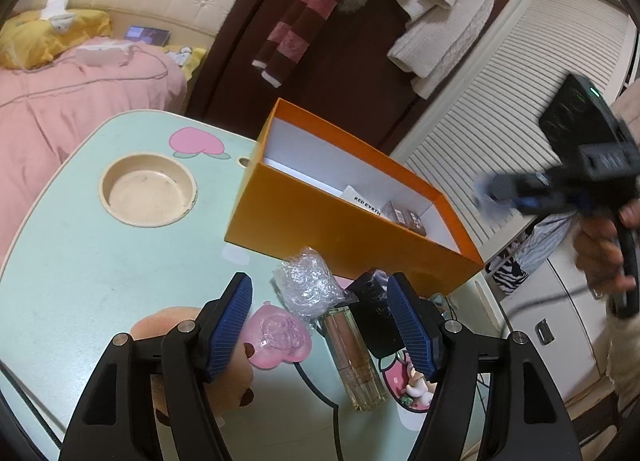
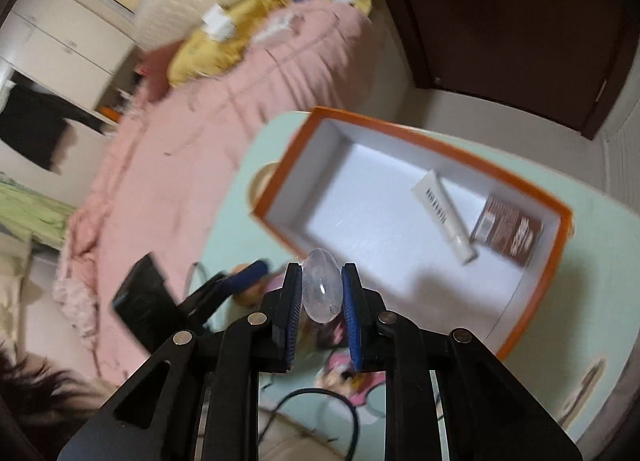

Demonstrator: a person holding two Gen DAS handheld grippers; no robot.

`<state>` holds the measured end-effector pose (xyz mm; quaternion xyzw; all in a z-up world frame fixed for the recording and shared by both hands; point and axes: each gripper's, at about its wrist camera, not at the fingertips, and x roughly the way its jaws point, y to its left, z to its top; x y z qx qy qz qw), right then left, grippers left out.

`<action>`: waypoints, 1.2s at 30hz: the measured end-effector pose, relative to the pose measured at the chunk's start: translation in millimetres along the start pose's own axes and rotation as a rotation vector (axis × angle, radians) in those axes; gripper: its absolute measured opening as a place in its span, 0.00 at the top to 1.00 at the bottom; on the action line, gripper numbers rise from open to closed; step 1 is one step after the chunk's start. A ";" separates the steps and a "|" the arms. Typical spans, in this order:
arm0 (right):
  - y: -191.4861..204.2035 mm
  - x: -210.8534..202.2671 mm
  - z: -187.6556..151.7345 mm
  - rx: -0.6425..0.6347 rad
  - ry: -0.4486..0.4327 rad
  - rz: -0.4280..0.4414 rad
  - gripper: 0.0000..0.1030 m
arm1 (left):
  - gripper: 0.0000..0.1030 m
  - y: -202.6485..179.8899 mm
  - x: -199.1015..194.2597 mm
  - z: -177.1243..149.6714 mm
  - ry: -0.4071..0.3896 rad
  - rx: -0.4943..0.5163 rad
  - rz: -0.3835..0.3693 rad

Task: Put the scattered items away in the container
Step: 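Carry the clear egg out and set it on the table, open right gripper, then reach into the box and grasp the white RED EARTH tube with the left gripper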

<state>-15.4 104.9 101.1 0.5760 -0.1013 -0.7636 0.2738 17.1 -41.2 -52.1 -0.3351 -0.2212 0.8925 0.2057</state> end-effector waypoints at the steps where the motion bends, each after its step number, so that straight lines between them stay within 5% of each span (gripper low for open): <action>1: 0.7 -3.7 -10.3 -0.004 -0.015 0.005 0.79 | 0.32 -0.2 0.2 -0.2 0.000 0.002 0.002; 6: -4.0 32.3 -42.1 0.030 -0.057 0.013 0.79 | 0.32 -0.8 0.8 -0.9 -0.001 0.007 0.009; 13: -35.8 53.6 -105.5 0.034 -0.187 -0.098 0.79 | 0.32 -4.0 1.8 -3.5 -0.001 0.030 0.025; 19: -48.6 60.5 -127.8 0.070 -0.284 -0.063 0.78 | 0.30 -8.0 2.4 -5.2 0.002 0.058 0.045; 28: -55.4 39.8 -150.8 0.090 -0.514 -0.035 0.64 | 0.30 -12.7 -12.1 -0.4 -0.072 0.056 0.124; 32: -63.3 27.5 -161.5 0.119 -0.590 -0.019 0.63 | 0.30 -32.8 -23.6 19.1 -0.121 0.101 0.190; 36: -66.2 28.0 -164.9 0.122 -0.600 0.008 0.63 | 0.30 -63.1 -20.7 55.4 -0.081 0.171 0.173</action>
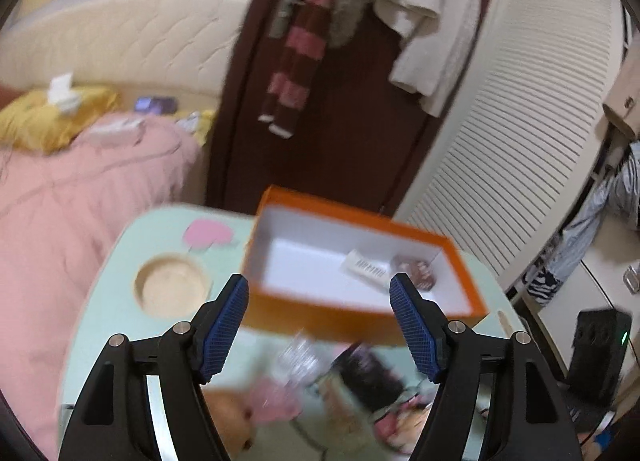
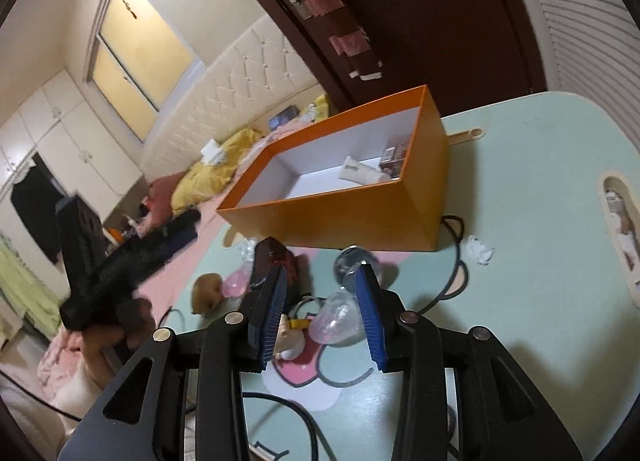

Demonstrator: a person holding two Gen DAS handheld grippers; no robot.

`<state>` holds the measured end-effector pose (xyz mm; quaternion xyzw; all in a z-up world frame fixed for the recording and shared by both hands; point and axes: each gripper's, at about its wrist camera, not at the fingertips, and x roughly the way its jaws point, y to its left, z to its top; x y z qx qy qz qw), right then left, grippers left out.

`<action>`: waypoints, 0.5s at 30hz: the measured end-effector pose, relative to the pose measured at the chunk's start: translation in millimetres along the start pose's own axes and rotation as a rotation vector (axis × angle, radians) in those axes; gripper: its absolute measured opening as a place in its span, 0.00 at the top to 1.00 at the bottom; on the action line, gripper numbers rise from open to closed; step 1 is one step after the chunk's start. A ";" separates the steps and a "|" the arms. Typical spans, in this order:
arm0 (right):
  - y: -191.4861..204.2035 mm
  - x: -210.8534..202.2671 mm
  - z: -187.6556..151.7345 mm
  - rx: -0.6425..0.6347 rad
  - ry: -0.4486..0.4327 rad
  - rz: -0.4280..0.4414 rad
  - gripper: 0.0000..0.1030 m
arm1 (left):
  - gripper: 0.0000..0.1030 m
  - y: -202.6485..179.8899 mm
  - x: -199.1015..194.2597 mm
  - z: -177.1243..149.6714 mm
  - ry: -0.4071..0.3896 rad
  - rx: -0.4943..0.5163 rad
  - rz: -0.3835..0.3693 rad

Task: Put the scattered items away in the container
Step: 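Reach into the box and grasp the white RED EARTH tube with the left gripper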

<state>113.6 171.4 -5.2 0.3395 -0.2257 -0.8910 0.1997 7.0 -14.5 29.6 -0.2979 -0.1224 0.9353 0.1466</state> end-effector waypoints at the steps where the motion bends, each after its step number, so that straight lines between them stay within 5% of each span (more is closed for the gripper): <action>1: 1.0 -0.1 -0.6 -0.005 -0.001 0.004 0.63 | 0.30 -7.3 5.2 10.4 0.033 0.015 -0.006; 7: 1.5 -0.2 0.7 -0.001 0.001 0.015 0.63 | 0.30 -47.8 86.9 61.2 0.389 0.007 -0.005; 12: -7.9 -1.5 0.8 0.046 0.002 0.020 0.63 | 0.31 -55.0 181.0 61.6 0.722 -0.111 0.063; 15: -6.6 -5.0 1.2 0.038 -0.005 0.020 0.63 | 0.31 -54.3 206.7 56.0 0.796 -0.150 0.133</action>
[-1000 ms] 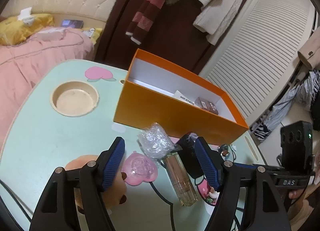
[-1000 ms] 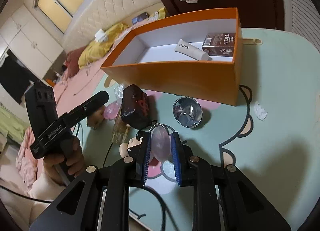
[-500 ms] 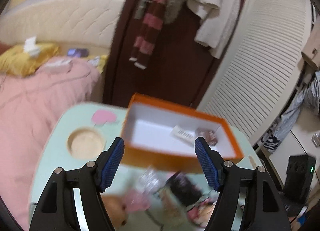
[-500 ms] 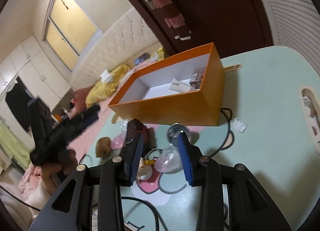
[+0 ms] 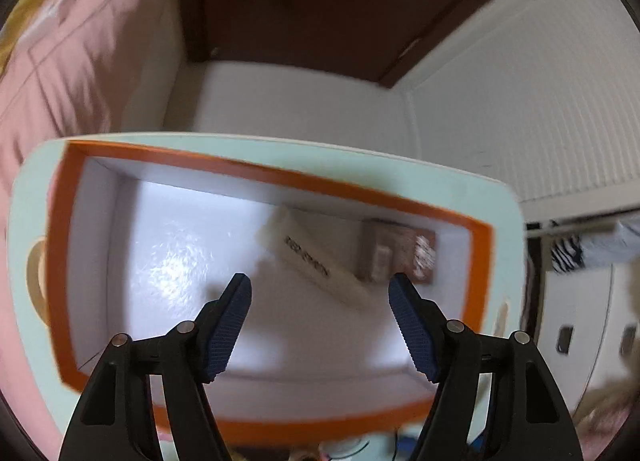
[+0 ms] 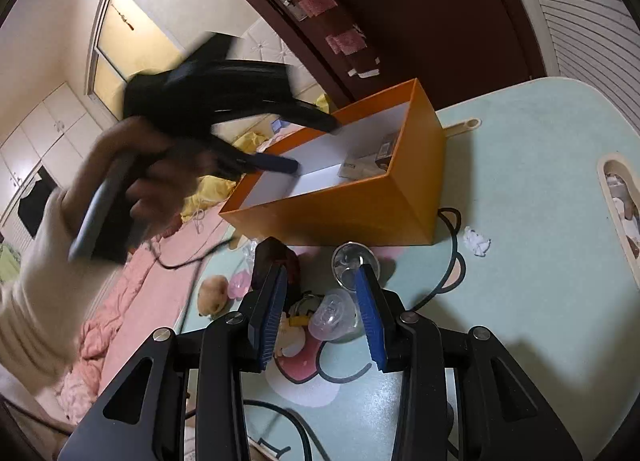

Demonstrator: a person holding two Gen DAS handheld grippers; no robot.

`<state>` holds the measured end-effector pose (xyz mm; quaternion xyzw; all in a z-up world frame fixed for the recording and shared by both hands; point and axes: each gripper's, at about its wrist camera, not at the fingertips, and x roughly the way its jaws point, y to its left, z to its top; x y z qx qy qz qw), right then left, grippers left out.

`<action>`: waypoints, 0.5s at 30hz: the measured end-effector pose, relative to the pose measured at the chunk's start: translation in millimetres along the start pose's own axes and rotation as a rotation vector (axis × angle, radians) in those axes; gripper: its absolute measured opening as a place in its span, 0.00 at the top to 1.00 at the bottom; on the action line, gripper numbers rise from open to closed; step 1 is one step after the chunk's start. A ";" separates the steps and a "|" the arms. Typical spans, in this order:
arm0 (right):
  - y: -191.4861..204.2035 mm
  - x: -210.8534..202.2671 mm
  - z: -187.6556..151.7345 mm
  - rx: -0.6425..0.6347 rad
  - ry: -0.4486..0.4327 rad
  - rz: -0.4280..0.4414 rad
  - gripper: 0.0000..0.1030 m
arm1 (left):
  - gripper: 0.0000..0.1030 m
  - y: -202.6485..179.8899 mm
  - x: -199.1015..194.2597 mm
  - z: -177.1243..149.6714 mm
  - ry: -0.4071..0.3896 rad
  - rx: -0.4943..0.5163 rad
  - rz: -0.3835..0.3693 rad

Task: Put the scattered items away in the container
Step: 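Reach into the box and grasp the white RED EARTH tube with the left gripper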

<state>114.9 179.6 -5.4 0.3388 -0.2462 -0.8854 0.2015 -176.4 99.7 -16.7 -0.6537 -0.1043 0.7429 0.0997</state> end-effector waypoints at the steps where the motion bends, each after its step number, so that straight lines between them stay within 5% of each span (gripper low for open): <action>1: 1.7 -1.1 -0.1 -0.009 -0.002 0.000 0.63 | 0.31 -1.4 6.1 3.9 0.015 -0.015 0.031; 8: 4.5 -5.3 0.1 -0.024 0.010 0.008 0.63 | 0.50 -20.2 31.7 -1.0 0.090 0.061 0.197; 10: 4.1 -6.6 1.1 -0.016 0.014 0.018 0.63 | 0.53 -21.3 30.3 -3.4 0.082 0.075 0.204; 14: 7.0 -9.3 2.9 -0.027 0.008 0.023 0.63 | 0.82 -16.7 25.6 -8.6 0.061 0.128 0.188; 15: 8.5 -9.8 2.8 -0.035 0.006 0.022 0.63 | 0.82 -14.4 23.4 -7.9 0.062 0.130 0.169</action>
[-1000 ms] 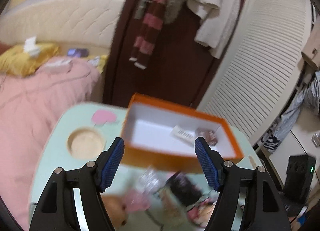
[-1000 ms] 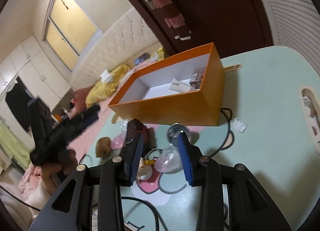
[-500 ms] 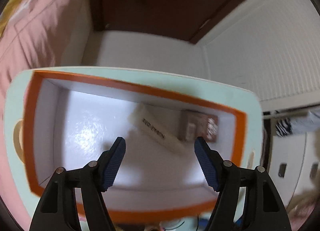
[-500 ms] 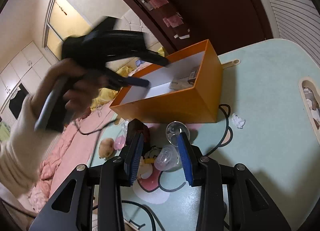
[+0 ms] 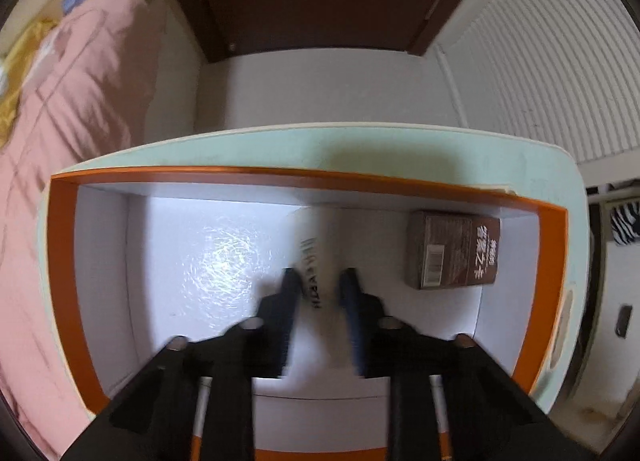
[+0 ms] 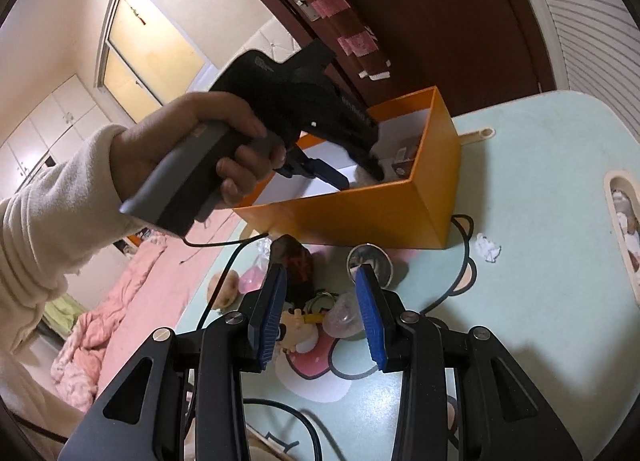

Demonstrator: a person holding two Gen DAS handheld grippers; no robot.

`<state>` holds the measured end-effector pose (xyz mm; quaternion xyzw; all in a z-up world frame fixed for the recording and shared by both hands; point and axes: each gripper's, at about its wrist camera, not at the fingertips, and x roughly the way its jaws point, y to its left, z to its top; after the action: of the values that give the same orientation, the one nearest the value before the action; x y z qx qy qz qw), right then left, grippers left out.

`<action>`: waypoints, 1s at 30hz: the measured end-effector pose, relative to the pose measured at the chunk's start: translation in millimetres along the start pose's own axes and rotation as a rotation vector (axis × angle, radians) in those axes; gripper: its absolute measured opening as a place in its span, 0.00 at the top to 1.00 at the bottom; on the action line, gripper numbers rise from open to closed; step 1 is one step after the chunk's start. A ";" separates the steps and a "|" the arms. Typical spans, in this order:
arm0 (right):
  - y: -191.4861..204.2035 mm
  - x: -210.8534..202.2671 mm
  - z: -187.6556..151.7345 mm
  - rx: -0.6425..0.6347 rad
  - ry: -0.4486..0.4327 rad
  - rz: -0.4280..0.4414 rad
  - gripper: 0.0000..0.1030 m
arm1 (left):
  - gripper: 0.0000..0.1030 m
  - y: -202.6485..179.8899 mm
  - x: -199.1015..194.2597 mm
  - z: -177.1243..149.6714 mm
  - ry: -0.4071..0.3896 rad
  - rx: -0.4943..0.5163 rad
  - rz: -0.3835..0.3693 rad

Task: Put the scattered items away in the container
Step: 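Reach into the box and grasp the white RED EARTH tube with the left gripper, then lift the tube out and lay it on the table, open left gripper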

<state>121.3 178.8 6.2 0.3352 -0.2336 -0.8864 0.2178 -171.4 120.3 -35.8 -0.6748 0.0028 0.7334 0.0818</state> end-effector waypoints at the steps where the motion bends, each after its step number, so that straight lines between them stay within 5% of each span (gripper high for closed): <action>1: 1.6 -0.1 -0.3 -0.007 0.000 -0.002 0.63 | 0.82 6.4 -0.7 -2.2 -0.005 -0.006 -0.038; 11: -5.2 8.3 -1.9 0.034 0.027 0.011 0.55 | 0.82 48.2 -51.2 -28.1 -0.143 -0.063 -0.217; 18: -12.3 10.6 -2.9 0.071 0.036 0.015 0.55 | 0.82 67.8 -117.4 -88.9 -0.304 0.010 -0.282; 22: -16.1 10.2 -2.6 0.097 0.033 0.016 0.55 | 0.82 88.8 -112.7 -132.8 -0.319 0.006 -0.287; 27: -15.7 12.0 -2.9 0.108 0.034 0.028 0.55 | 0.82 119.9 -76.8 -148.3 -0.348 -0.075 -0.249; 30: -16.4 14.4 -4.1 0.114 0.041 0.036 0.55 | 0.83 134.9 -53.6 -151.5 -0.335 -0.144 -0.303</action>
<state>110.6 182.9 -12.8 0.3610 -0.2853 -0.8604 0.2192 -34.1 -36.4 -10.6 -0.5403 -0.1643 0.8130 0.1421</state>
